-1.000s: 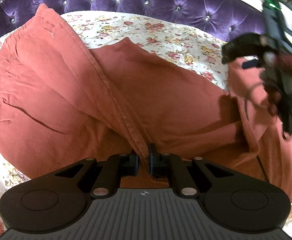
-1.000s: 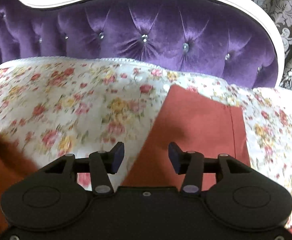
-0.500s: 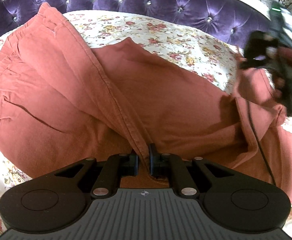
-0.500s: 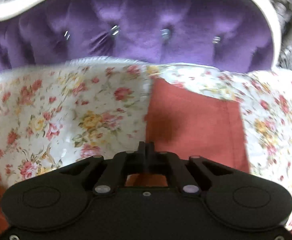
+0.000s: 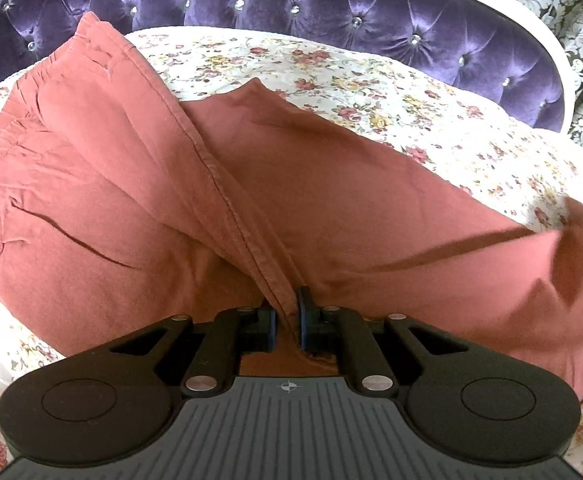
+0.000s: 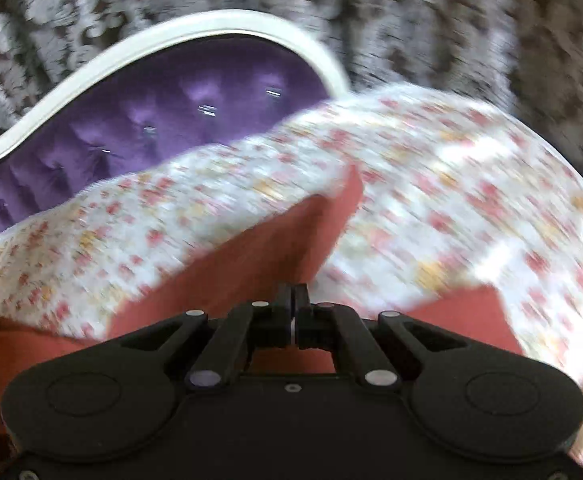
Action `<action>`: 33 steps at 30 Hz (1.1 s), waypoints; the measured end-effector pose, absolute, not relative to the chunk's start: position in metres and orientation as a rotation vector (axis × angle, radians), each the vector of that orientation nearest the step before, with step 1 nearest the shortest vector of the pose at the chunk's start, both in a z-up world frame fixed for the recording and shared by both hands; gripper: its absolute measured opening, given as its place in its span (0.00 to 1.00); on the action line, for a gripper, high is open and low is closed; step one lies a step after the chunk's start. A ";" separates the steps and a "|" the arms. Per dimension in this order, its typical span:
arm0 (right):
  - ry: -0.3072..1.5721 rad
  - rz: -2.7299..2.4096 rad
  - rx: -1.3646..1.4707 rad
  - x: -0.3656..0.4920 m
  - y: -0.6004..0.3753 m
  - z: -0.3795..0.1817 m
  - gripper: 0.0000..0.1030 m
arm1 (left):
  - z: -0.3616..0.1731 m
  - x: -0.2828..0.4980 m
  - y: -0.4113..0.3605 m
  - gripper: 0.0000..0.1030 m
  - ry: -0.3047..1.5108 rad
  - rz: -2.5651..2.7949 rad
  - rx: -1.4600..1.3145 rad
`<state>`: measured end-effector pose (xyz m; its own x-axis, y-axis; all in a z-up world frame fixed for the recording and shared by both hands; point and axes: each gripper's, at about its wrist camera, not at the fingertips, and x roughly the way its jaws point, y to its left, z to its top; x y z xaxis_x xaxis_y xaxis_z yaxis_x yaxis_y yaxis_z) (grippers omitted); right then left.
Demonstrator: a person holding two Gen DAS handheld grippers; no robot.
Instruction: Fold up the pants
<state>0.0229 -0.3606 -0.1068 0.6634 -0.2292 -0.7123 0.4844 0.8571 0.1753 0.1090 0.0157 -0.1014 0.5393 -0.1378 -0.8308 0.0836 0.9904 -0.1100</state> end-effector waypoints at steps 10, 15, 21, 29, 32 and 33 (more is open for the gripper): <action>0.799 -0.424 0.513 -0.034 -0.402 -0.135 0.26 | -0.101 0.108 0.011 0.11 0.985 -0.125 -0.017; 0.753 -0.496 0.544 -0.035 -0.432 -0.136 0.60 | -0.101 0.108 0.008 0.11 0.984 -0.120 0.004; 0.745 -0.491 0.622 -0.022 -0.459 -0.152 0.60 | -0.101 0.109 0.008 0.11 0.987 -0.117 0.011; 0.689 -0.462 0.508 -0.020 -0.448 -0.128 0.08 | -0.101 0.110 0.008 0.11 0.986 -0.124 0.019; 0.643 -0.517 0.376 -0.048 -0.429 -0.101 0.08 | -0.099 0.109 0.010 0.11 0.982 -0.127 0.010; 0.666 -0.538 0.351 -0.056 -0.427 -0.102 0.08 | -0.100 0.108 0.010 0.11 0.980 -0.129 0.009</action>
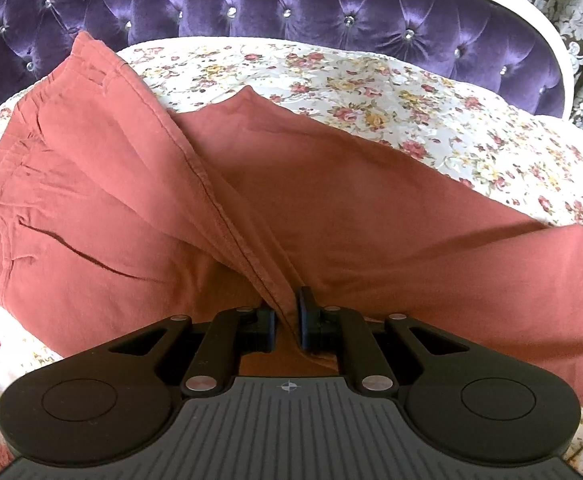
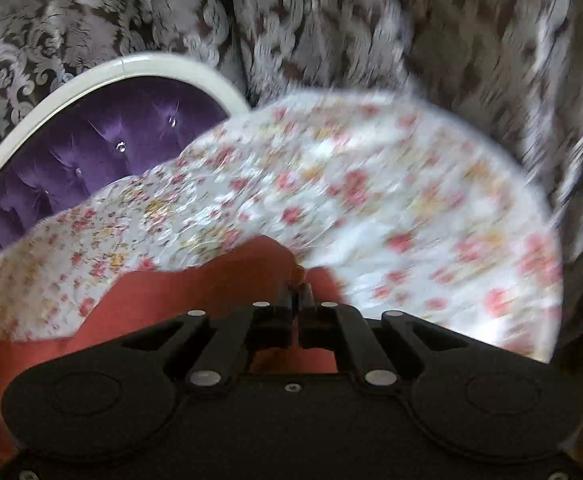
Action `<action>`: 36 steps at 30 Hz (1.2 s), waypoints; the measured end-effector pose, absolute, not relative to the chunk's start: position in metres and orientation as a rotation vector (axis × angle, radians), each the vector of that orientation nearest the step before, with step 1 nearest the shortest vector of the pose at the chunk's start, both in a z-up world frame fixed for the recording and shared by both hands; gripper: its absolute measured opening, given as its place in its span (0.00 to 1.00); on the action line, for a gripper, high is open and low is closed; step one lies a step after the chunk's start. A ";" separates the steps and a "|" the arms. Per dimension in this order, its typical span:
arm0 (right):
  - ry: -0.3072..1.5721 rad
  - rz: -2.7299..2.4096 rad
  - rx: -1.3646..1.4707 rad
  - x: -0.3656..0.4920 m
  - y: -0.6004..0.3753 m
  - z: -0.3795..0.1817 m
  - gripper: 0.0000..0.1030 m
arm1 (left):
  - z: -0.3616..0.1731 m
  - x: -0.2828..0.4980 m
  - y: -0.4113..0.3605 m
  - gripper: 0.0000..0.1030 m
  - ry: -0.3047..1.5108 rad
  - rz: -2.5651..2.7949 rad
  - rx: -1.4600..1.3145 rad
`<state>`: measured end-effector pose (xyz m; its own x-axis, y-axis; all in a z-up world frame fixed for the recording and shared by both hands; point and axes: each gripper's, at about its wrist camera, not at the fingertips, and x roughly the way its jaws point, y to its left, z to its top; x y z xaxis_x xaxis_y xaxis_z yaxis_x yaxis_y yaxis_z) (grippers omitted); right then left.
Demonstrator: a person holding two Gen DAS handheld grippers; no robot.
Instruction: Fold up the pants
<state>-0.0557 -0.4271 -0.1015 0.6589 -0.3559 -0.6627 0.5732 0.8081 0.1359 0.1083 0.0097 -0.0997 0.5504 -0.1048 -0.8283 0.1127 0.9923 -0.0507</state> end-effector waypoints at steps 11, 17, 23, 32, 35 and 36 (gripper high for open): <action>0.857 -0.559 0.334 -0.068 -0.435 -0.138 0.06 | -0.096 0.100 0.012 0.12 0.970 -0.140 0.004; 0.954 -0.554 0.319 -0.057 -0.437 -0.156 0.06 | -0.100 0.095 0.011 0.12 0.972 -0.135 0.033; 0.902 -0.617 0.294 -0.063 -0.431 -0.134 0.26 | -0.085 0.088 0.018 0.22 0.958 -0.147 0.040; 0.752 -0.464 0.163 -0.044 -0.366 -0.081 0.34 | -0.056 0.072 0.054 0.30 0.888 -0.152 0.044; 0.718 -0.288 0.147 -0.019 -0.325 -0.075 0.36 | -0.054 0.087 0.085 0.30 0.880 -0.070 0.039; 0.715 -0.228 0.145 -0.009 -0.311 -0.075 0.36 | -0.054 0.093 0.095 0.30 0.879 -0.041 0.034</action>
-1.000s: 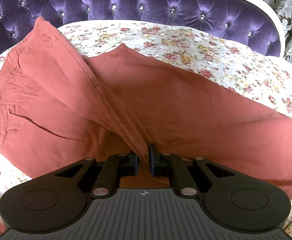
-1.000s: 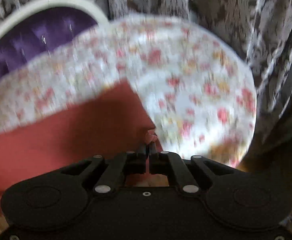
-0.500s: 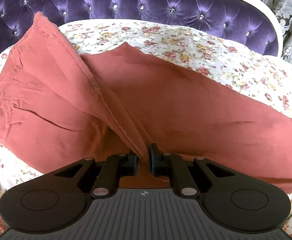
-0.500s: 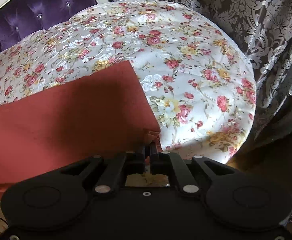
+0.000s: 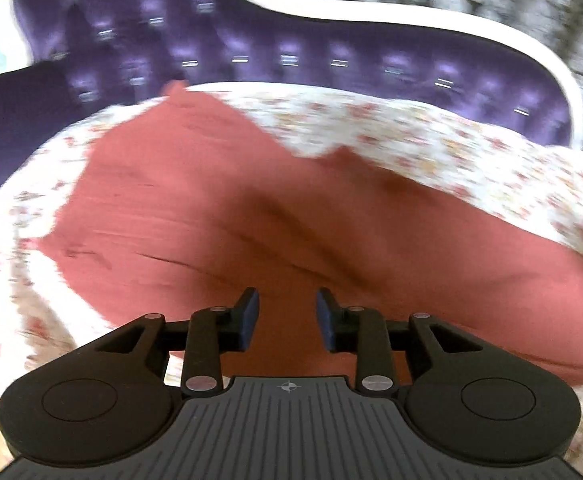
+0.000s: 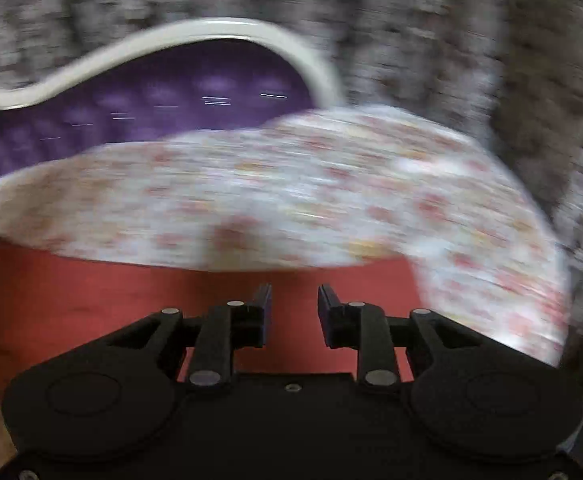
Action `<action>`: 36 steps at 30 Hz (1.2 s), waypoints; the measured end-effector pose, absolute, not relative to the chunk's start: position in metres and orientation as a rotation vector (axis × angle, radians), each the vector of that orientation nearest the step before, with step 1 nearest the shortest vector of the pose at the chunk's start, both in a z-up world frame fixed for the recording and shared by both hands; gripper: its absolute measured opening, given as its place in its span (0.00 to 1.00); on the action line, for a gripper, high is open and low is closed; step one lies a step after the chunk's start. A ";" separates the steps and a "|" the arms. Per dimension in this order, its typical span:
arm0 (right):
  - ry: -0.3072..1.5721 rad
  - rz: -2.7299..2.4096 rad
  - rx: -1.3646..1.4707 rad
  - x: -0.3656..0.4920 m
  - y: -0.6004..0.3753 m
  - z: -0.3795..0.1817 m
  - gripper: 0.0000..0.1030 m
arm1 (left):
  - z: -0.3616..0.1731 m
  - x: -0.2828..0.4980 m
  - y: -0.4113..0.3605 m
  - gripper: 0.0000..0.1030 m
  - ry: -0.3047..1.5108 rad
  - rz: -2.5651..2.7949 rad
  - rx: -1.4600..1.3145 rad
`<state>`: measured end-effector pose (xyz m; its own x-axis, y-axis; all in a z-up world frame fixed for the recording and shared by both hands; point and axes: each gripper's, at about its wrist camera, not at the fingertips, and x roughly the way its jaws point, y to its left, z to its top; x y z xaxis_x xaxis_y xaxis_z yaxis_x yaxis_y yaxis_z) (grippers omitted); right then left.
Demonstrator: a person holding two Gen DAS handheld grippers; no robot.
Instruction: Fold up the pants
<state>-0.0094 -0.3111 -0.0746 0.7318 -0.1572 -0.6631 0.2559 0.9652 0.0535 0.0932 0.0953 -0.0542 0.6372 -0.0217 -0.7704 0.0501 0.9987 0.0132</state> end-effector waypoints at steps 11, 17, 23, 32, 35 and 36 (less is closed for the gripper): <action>0.670 0.364 0.097 0.105 -0.131 -0.083 0.39 | -0.078 0.207 0.221 0.29 0.959 0.225 -0.056; 0.629 0.492 0.021 0.149 -0.057 -0.091 0.56 | -0.094 0.244 0.262 0.31 0.980 0.289 -0.120; 0.634 0.556 -0.048 0.180 0.000 -0.102 0.65 | -0.092 0.251 0.279 0.35 0.988 0.284 -0.166; 0.655 0.623 -0.176 0.178 0.045 -0.113 0.12 | -0.057 0.211 0.325 0.35 0.917 0.358 -0.198; 0.555 0.675 -0.267 0.137 0.063 -0.106 0.12 | -0.036 0.194 0.335 0.35 0.865 0.388 -0.175; 0.533 0.695 -0.306 0.123 0.072 -0.107 0.12 | -0.029 0.188 0.337 0.35 0.850 0.394 -0.173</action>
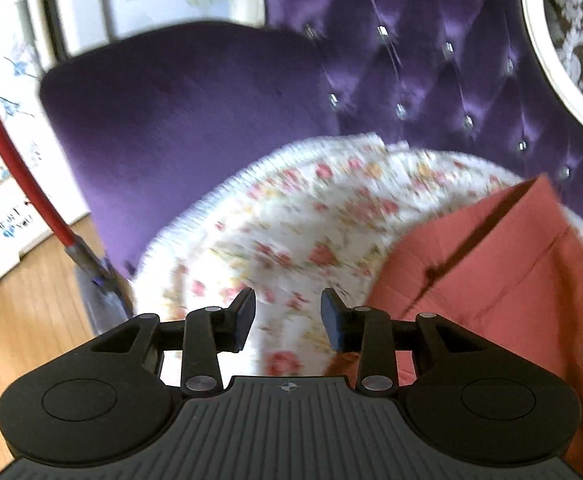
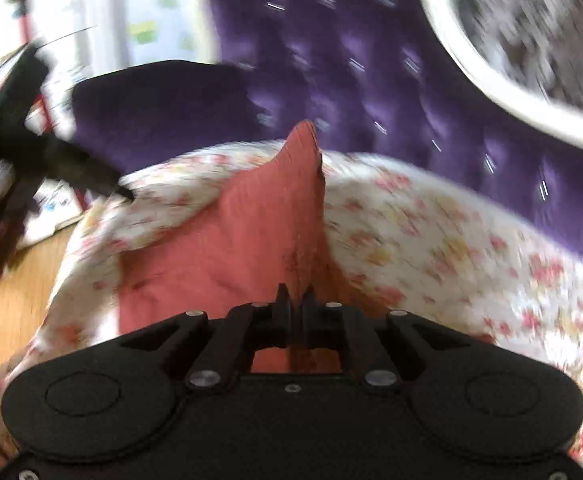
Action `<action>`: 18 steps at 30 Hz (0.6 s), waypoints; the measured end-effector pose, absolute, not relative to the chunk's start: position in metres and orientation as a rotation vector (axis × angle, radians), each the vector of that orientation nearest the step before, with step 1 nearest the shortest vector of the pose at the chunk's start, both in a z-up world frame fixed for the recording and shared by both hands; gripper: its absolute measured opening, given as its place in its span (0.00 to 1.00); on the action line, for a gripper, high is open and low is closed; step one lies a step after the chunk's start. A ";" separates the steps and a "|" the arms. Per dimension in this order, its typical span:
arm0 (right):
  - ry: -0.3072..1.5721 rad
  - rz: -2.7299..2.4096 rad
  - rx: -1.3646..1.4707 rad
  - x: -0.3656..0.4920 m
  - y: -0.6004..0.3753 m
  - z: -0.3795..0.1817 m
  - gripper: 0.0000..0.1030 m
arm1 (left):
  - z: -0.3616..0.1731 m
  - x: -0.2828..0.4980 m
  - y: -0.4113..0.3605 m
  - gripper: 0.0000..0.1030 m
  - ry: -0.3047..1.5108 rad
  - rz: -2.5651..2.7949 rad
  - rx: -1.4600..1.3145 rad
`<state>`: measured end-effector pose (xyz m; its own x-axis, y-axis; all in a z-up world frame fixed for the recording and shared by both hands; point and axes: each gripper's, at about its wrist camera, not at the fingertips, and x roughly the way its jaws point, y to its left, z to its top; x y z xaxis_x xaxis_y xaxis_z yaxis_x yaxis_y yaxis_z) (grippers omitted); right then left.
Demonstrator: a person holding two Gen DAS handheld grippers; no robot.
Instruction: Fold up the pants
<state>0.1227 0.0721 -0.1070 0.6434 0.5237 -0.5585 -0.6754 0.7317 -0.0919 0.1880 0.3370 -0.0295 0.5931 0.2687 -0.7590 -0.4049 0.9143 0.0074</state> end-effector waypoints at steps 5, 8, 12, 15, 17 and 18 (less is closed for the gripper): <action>0.561 0.778 -0.480 0.075 0.120 -0.151 0.13 | -0.016 0.176 0.331 0.35 0.817 0.392 -0.130; 0.541 0.762 -0.563 0.059 0.134 -0.176 0.19 | -0.016 0.173 0.317 0.35 0.815 0.358 -0.115; 0.537 0.804 -0.490 0.054 0.118 -0.160 0.27 | -0.027 0.175 0.291 0.35 0.842 0.283 -0.105; 0.522 0.820 -0.338 0.048 0.083 -0.136 0.44 | -0.041 0.174 0.265 0.35 0.866 0.196 -0.067; 0.524 0.789 -0.254 0.049 0.062 -0.127 0.47 | -0.051 0.172 0.250 0.35 0.890 0.141 -0.045; 0.536 0.755 -0.213 0.052 0.049 -0.125 0.46 | -0.058 0.170 0.243 0.35 0.902 0.116 -0.028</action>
<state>0.0524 0.0486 -0.1249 0.6028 0.5933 -0.5335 -0.6991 0.7150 0.0053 0.1702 0.2426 -0.0577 0.6141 0.0892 -0.7842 -0.1125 0.9933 0.0249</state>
